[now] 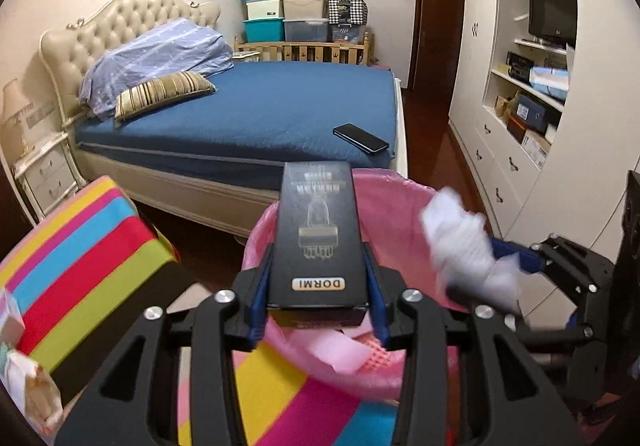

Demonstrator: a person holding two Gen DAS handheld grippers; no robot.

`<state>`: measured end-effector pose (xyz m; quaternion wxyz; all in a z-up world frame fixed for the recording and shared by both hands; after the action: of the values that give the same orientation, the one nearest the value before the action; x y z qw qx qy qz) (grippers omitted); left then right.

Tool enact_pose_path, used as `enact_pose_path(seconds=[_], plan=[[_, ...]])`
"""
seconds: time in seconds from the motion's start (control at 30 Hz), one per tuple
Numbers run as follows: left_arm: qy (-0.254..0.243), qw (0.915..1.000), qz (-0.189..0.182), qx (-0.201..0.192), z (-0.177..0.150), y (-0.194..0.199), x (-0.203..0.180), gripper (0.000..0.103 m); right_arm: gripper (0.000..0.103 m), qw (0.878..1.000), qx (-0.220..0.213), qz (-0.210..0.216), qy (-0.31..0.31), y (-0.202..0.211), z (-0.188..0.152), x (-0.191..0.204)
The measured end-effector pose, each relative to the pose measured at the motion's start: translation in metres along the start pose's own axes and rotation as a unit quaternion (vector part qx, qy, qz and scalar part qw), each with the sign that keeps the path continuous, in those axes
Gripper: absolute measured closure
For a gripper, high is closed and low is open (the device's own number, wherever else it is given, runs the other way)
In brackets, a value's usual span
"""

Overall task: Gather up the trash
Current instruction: 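Open both tools to drop the box and tissue into the bin and withdraw, then grasp the white paper bag with the right tool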

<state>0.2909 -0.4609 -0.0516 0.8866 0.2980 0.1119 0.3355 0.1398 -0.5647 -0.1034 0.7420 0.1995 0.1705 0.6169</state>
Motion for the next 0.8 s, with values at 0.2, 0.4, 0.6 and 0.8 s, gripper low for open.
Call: enact_pose_path(seconds=[0.2, 0.4, 0.6, 0.8], plan=[[0.036, 0.9976, 0.05, -0.03, -0.001, 0.019, 0.026, 0.016, 0.028, 1.0, -0.005, -0.011, -0.028, 0.018, -0.018, -0.008], [0.044, 0.9899, 0.128, -0.041, -0.034, 0.075, 0.056, 0.005, 0.021, 1.0, -0.006, 0.001, -0.025, 0.043, -0.033, 0.016], [0.03, 0.9839, 0.174, -0.025, -0.087, 0.122, 0.077, 0.005, 0.018, 0.999, -0.005, 0.048, -0.009, 0.048, -0.025, 0.074], [0.031, 0.9716, 0.234, -0.015, -0.147, 0.18, 0.115, 0.005, 0.018, 0.996, 0.002, 0.092, 0.021, 0.038, -0.012, 0.148]])
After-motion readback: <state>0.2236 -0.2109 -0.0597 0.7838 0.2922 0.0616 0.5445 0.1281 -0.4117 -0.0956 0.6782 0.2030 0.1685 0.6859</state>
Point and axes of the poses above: each gripper's, at about its wrist camera, not at the fingertips, and y roughly against the way its jaws point, x to its left, z to its top, the point moved 3 cm from there along -y, roughly the way its jaws point
